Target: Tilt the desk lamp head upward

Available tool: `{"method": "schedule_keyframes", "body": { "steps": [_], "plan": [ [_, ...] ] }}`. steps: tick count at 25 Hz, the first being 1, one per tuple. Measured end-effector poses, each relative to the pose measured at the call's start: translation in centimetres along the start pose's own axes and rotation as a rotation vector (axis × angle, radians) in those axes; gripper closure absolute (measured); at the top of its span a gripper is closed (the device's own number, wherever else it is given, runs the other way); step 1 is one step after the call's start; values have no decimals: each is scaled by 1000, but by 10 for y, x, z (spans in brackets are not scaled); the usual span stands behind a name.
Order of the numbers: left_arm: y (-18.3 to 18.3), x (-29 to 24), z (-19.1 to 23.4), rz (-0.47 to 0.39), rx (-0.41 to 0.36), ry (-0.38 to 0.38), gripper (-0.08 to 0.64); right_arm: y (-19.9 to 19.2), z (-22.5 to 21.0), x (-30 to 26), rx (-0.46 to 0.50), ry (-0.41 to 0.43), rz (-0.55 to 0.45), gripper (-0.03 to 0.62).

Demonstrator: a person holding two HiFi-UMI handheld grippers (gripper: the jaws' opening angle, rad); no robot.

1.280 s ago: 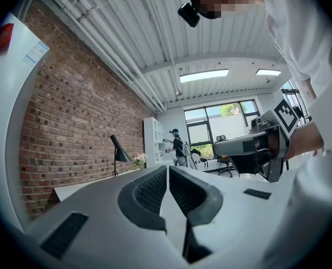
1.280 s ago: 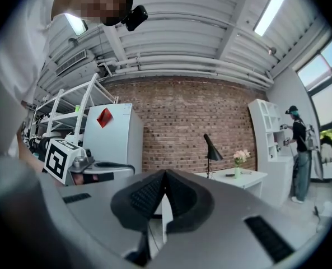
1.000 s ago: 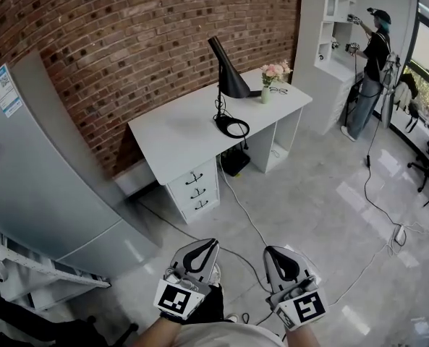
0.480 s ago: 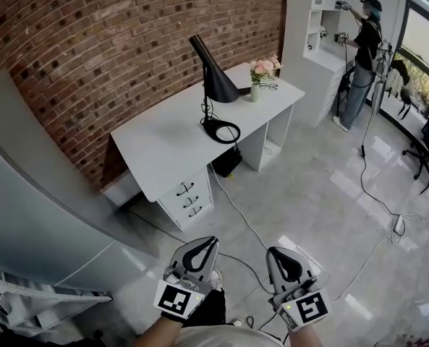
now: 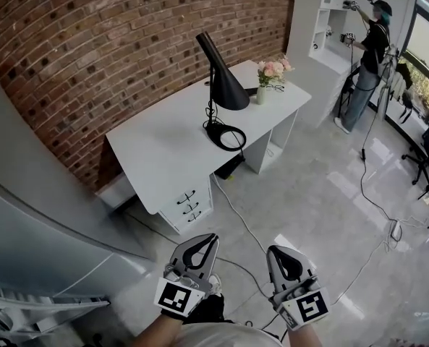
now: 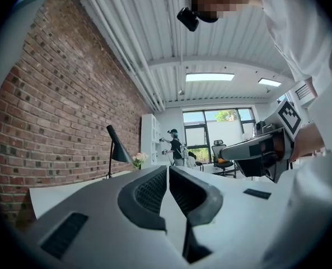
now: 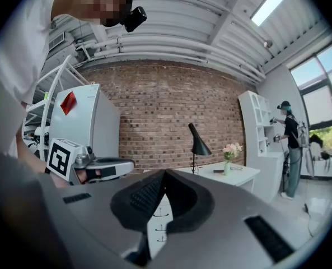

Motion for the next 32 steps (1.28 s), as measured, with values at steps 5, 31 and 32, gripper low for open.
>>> {"method": "schedule_keyframes", "body": {
  "steps": [5, 31, 32],
  "plan": [
    [1, -20, 28, -27, 6, -20, 540, 9, -9, -37, 11, -17, -3, 580],
    [-9, -74, 121, -61, 51, -28, 540, 27, -28, -134, 49, -53, 5, 580],
    [-8, -76, 121, -63, 46, -29, 540, 28, -30, -136, 50, -53, 2, 580]
  ]
}}
Point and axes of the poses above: the fingertips, and each gripper's own axes: x backward along the fingers, z to its left, y out of its top, the point moved 6 cm from there along x, backward along the fingers
